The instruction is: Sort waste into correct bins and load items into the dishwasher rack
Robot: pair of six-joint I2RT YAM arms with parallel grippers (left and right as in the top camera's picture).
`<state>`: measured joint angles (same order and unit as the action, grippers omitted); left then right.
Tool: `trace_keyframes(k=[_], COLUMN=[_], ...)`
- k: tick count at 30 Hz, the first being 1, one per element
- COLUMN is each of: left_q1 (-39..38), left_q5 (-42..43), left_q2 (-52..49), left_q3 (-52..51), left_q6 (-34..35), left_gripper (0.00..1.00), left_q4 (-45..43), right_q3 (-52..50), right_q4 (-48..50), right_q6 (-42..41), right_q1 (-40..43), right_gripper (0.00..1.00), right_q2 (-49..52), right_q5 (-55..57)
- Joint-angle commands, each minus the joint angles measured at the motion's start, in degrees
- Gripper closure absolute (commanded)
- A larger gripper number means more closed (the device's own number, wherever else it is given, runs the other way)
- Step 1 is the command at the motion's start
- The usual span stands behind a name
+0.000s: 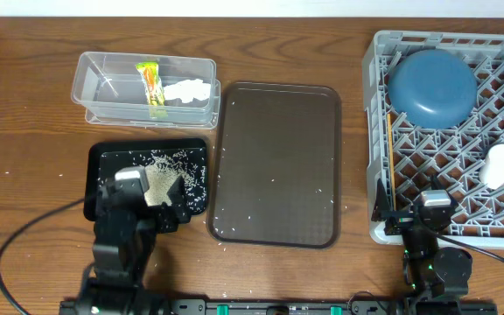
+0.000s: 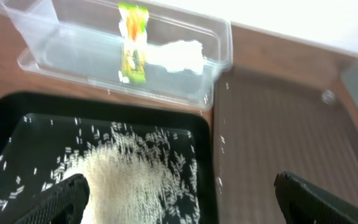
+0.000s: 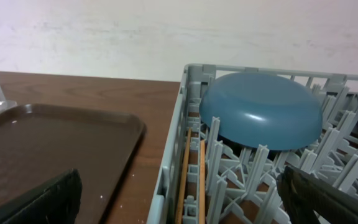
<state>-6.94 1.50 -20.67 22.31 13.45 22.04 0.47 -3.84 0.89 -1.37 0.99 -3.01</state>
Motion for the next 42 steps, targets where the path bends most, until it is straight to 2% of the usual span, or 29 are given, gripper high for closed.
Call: trace_keyframes(k=[1, 5, 10, 17, 42], left_q1=[2.4, 4.8, 7.2, 8.5, 8.5], left_q5=[1.1, 0.8, 0.9, 0.9, 0.9], left_q2=[6.4, 13.1, 18.6, 20.5, 20.4], left_q3=[-7.0, -14.8, -21.6, -22.1, -22.1], left_q6=[-0.7, -1.3, -7.4, -8.9, -8.9], left_gripper=[0.02, 0.02, 0.02, 0.02, 0.02], left_q4=[-5.5, -15.5, -25.8, -18.1, -18.2], right_q3=[-0.2, -0.2, -0.2, -0.2, -0.2], right_q4=[-0.2, -0.2, -0.2, -0.2, -0.2], right_q6=[0.5, 0.5, 0.5, 0.5, 0.5], right_q1=[0.2, 0.2, 0.2, 0.2, 0.2], right_gripper=[0.01, 0.01, 0.01, 0.01, 0.01], right_q2=[-0.3, -0.3, -0.3, -0.3, -0.3], right_q5=[-0.2, -0.2, -0.2, -0.2, -0.2])
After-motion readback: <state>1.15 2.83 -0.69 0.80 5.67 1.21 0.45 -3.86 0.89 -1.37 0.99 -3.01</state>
